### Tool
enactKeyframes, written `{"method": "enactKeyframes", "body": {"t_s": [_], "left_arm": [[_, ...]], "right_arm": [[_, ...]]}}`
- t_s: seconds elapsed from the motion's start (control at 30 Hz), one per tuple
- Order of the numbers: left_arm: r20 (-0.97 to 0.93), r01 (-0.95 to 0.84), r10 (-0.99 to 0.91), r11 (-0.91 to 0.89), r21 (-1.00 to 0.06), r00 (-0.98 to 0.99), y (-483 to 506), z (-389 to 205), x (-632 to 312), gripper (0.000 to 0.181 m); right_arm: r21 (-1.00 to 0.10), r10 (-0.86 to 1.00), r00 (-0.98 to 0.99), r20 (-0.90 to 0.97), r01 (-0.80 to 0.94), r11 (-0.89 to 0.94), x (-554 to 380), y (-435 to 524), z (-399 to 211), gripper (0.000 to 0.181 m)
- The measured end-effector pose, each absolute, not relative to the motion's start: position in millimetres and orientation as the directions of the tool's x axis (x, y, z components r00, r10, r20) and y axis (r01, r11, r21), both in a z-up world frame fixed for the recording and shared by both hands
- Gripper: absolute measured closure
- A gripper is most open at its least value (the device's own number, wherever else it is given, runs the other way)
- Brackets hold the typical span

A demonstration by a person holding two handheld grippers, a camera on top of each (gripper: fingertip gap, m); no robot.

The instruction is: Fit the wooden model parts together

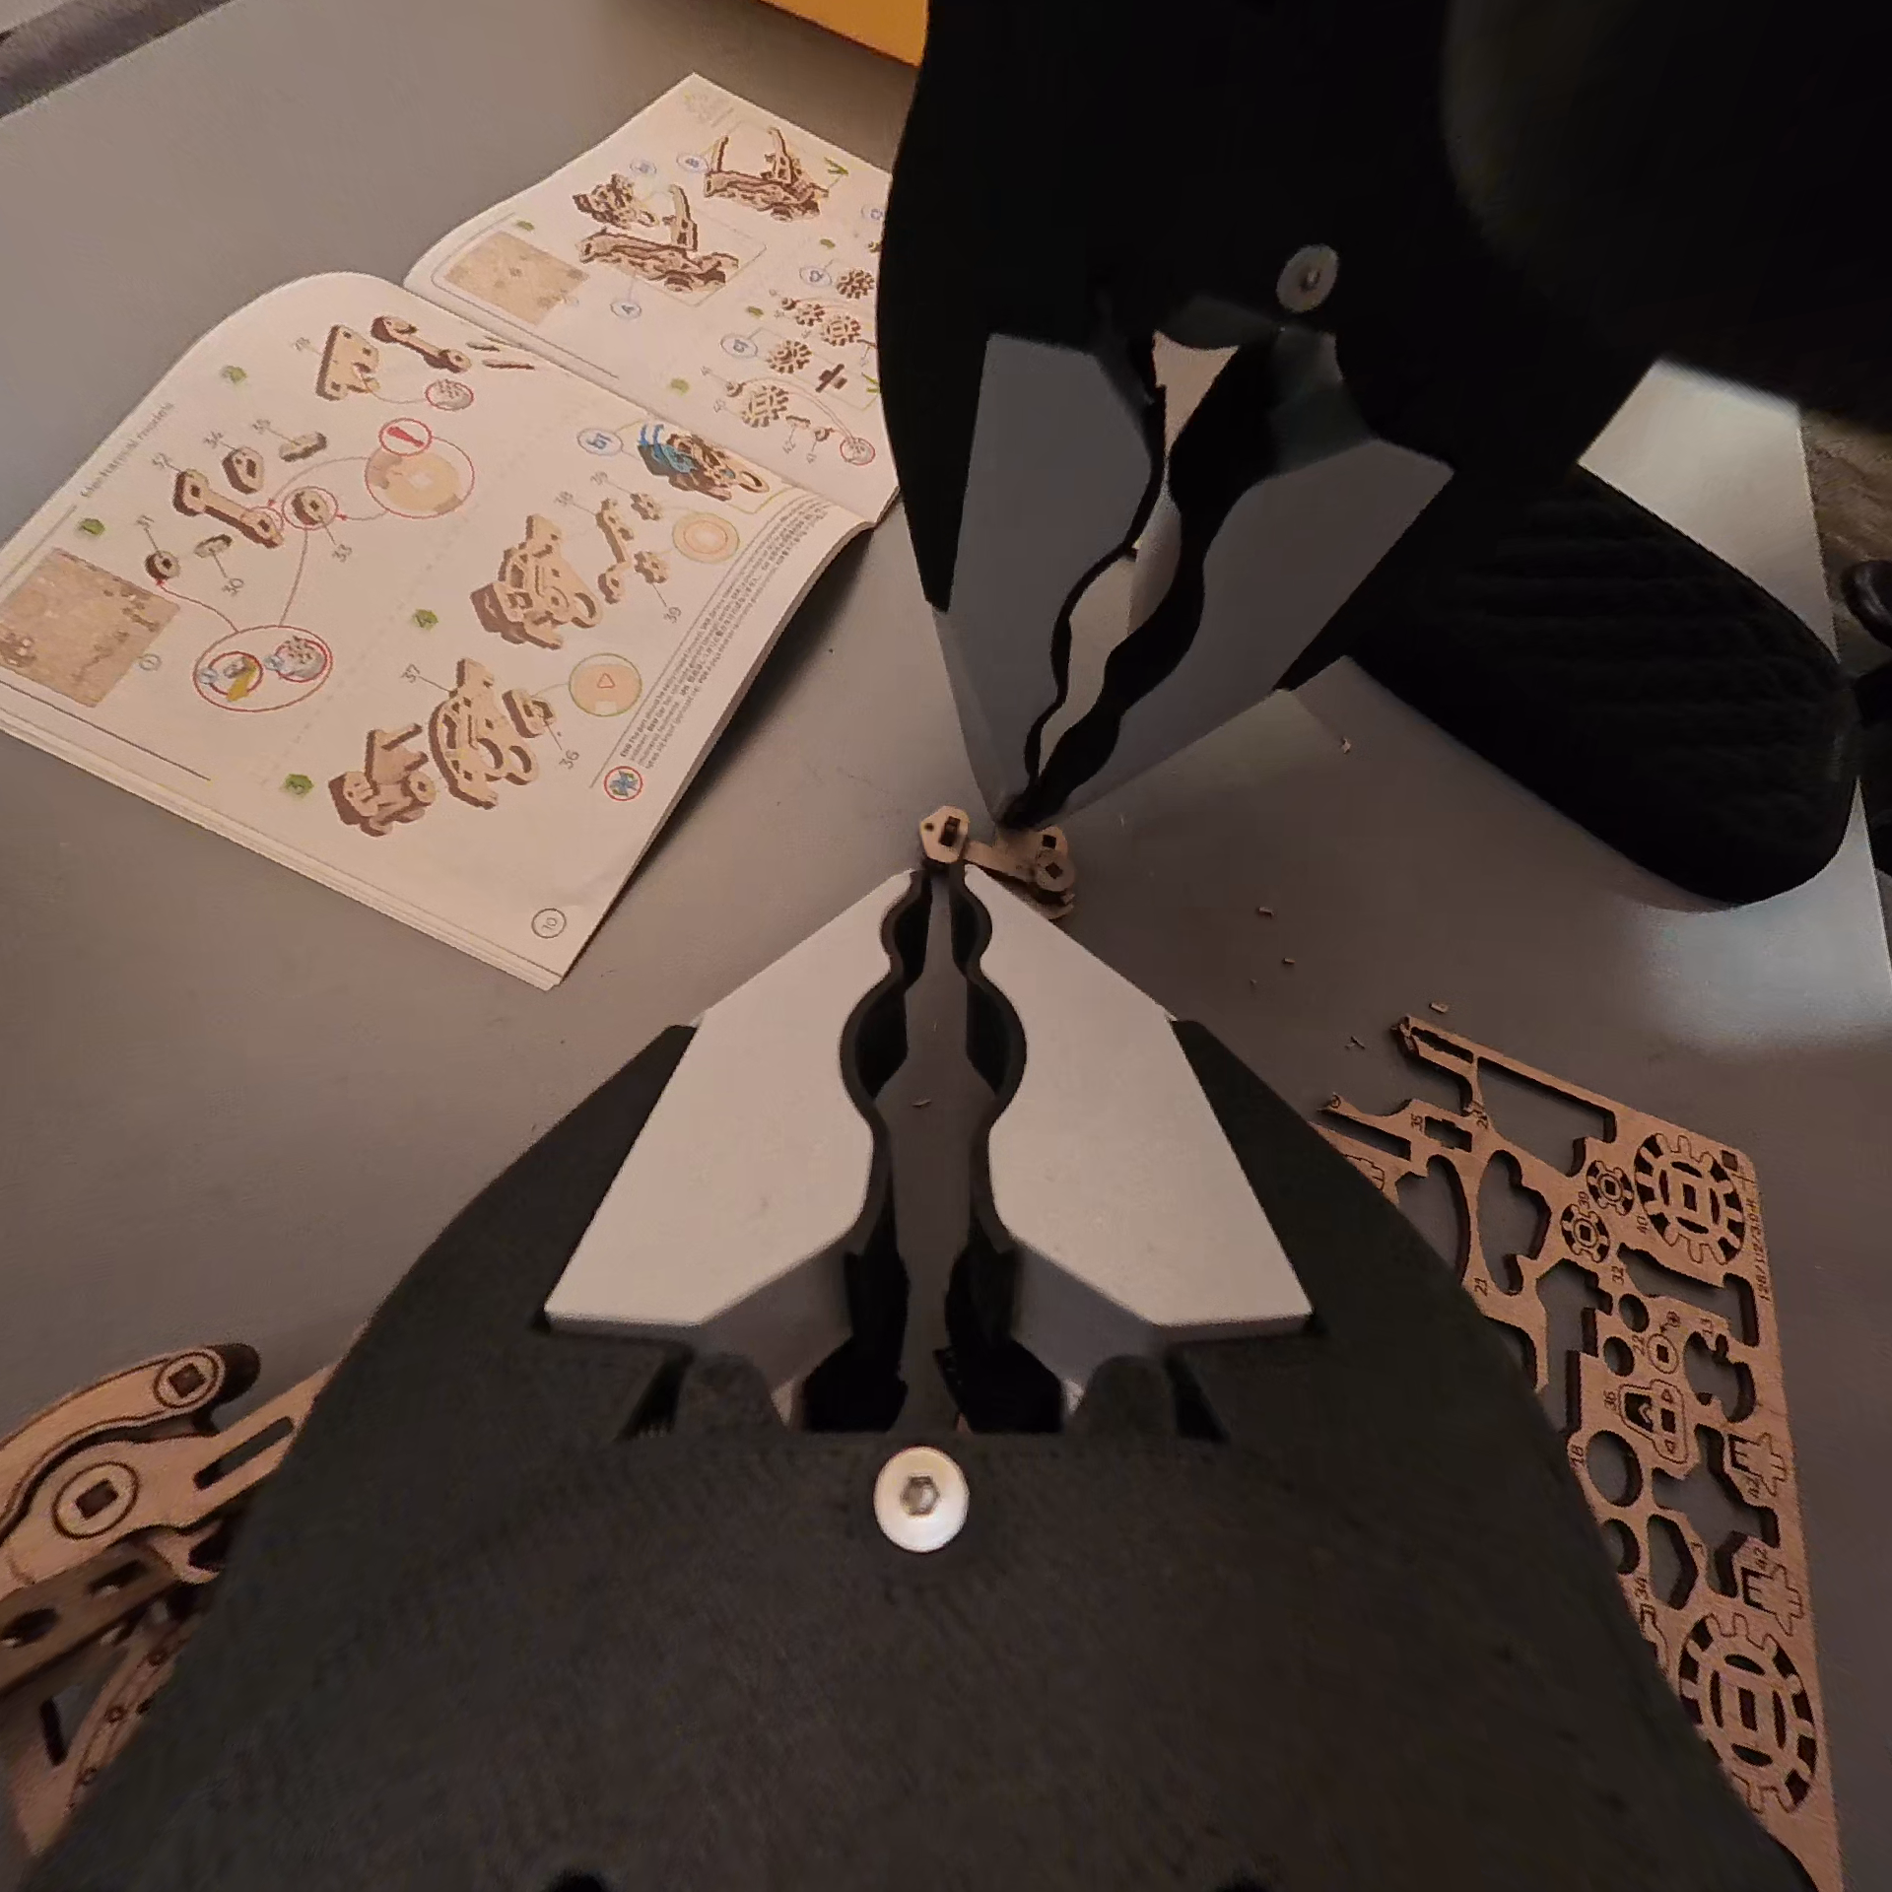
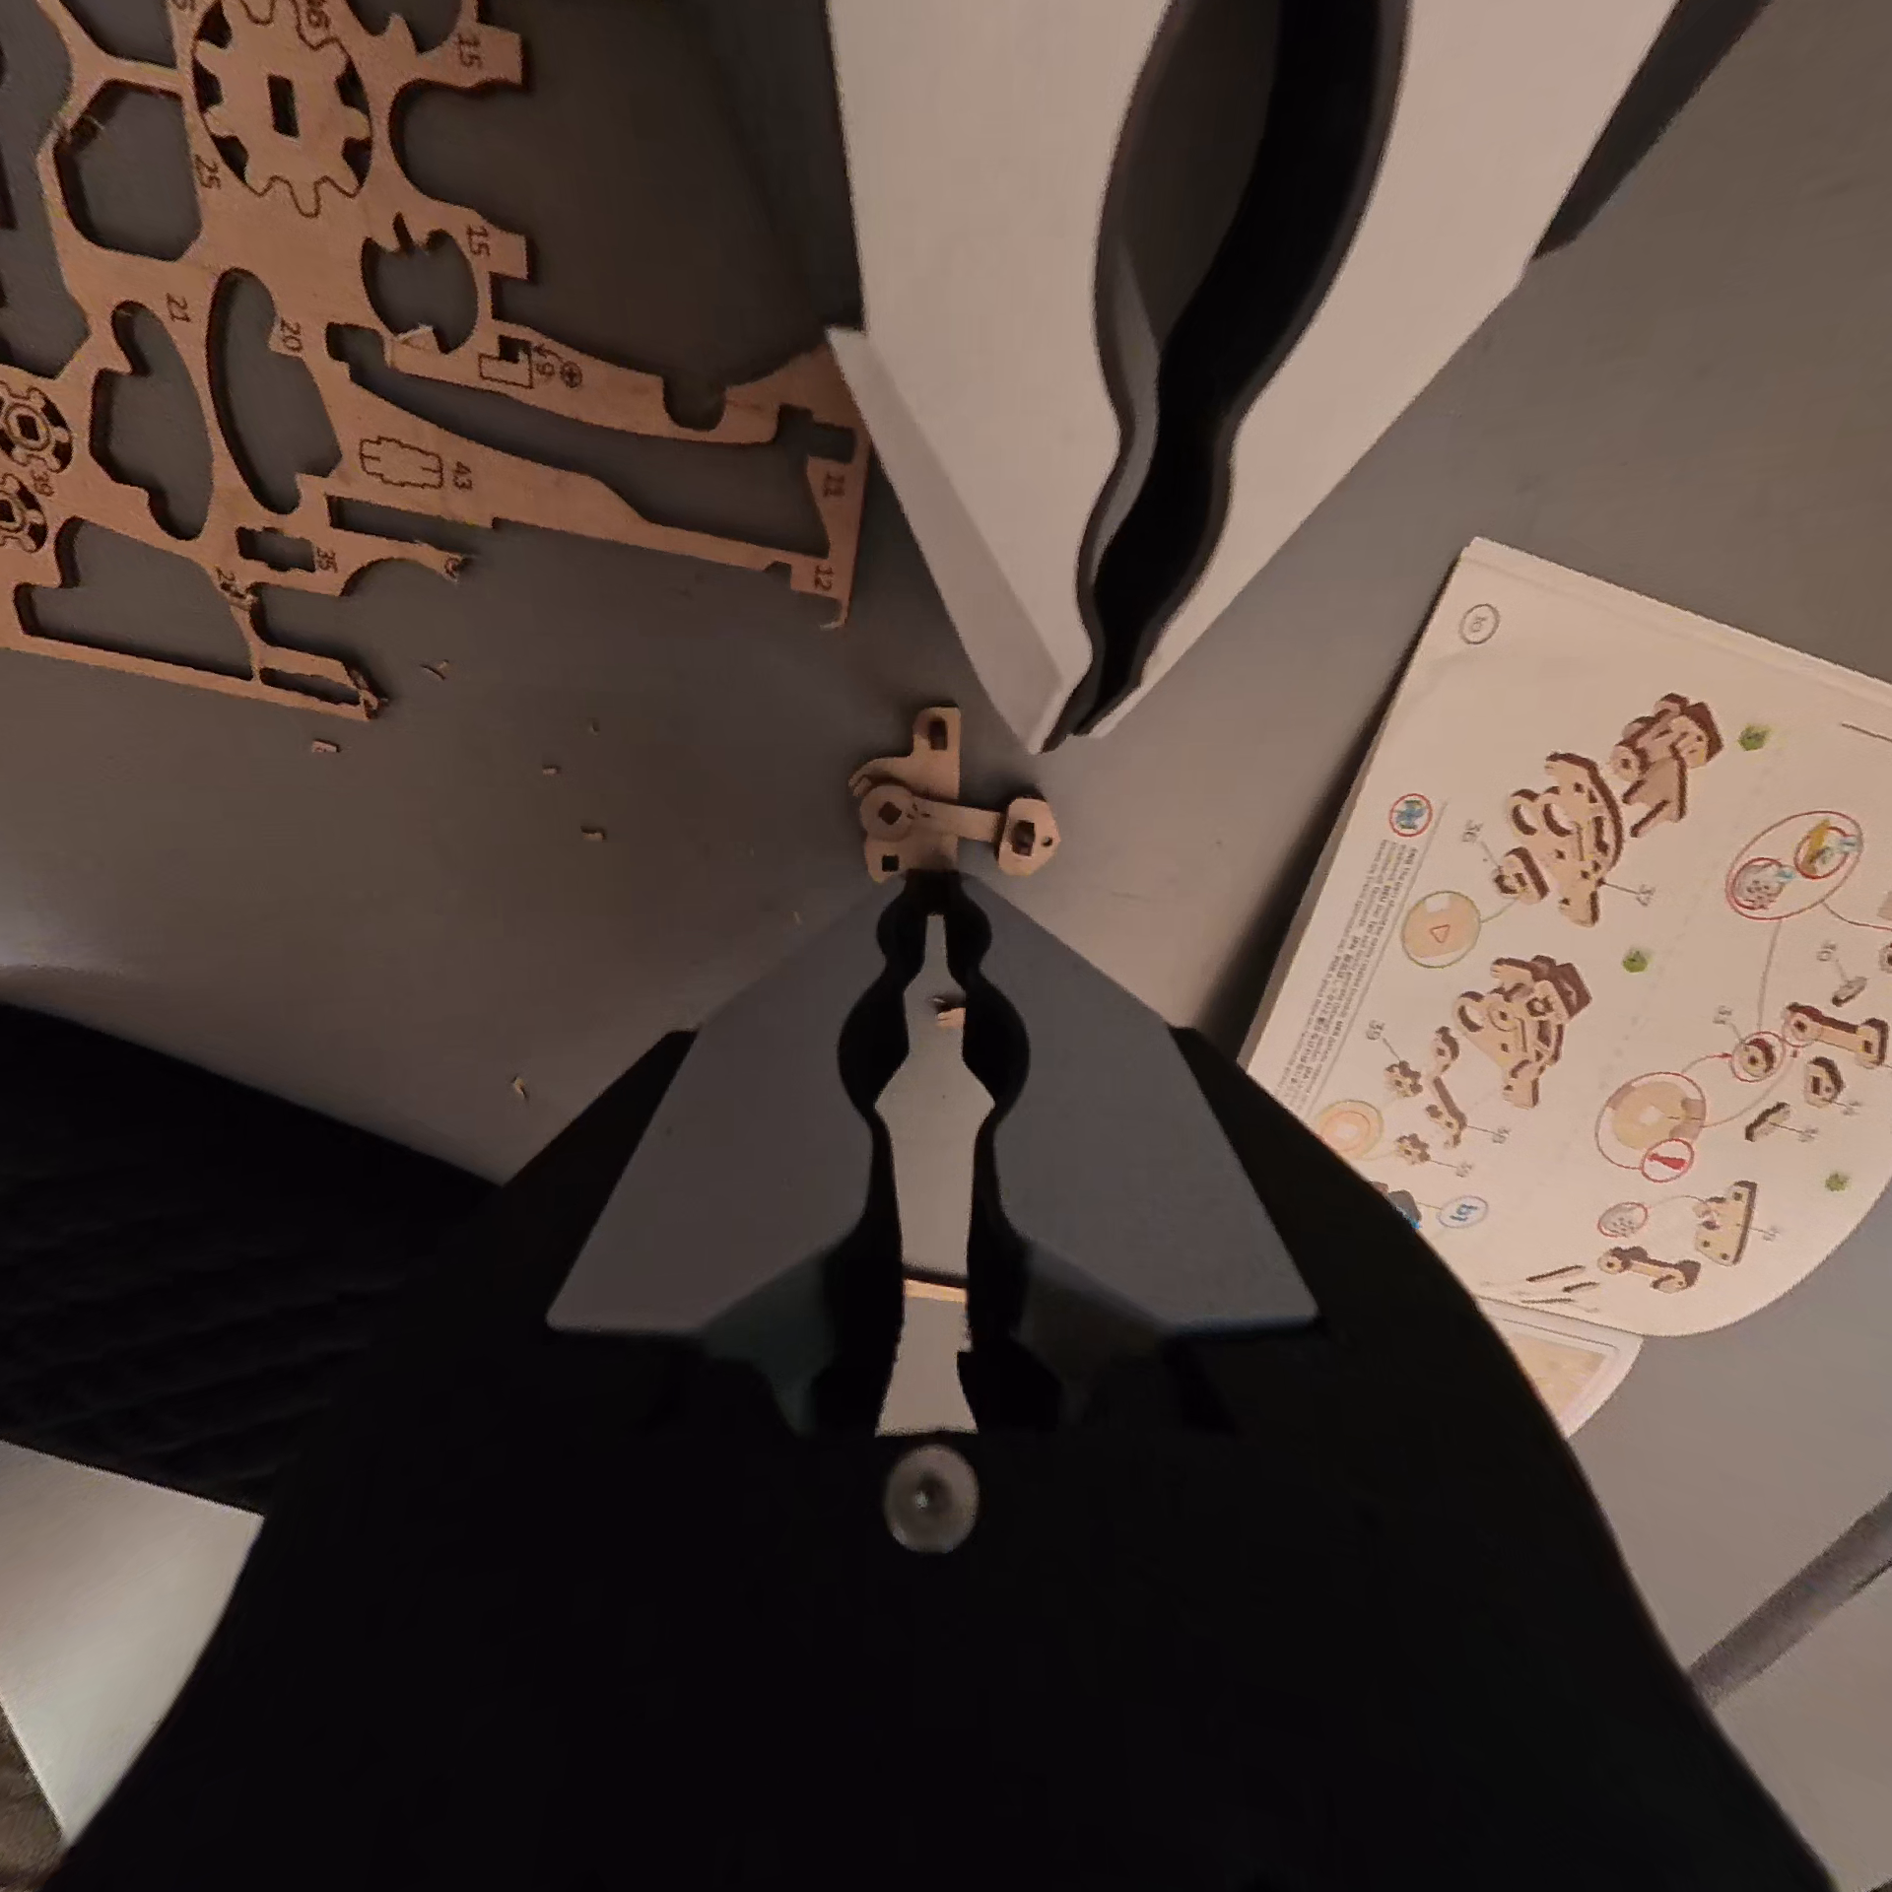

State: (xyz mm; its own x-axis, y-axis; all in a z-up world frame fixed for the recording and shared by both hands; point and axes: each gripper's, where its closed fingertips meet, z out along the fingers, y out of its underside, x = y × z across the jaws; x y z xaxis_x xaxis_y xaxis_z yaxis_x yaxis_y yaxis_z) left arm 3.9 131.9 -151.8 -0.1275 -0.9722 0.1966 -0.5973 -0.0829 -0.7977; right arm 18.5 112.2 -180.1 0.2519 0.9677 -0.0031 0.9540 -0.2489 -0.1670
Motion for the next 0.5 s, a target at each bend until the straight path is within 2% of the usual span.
{"method": "enactKeyframes", "body": {"t_s": [0.23, 0.5], "left_arm": [[0.196, -0.600, -0.972, -0.080, -0.796, -0.131, 131.0, -152.6, 3.9, 0.180], [0.198, -0.602, -0.972, -0.082, -0.794, -0.130, 131.6, -153.2, 3.9, 0.180]], "right_arm": [[-0.227, 0.962, 0.274, -0.002, 0.937, -0.267, 18.6, 115.0, -170.9, 0.176], [-0.205, 0.967, 0.255, 0.011, 0.947, -0.247, 21.5, 115.5, -174.2, 0.178]]}}
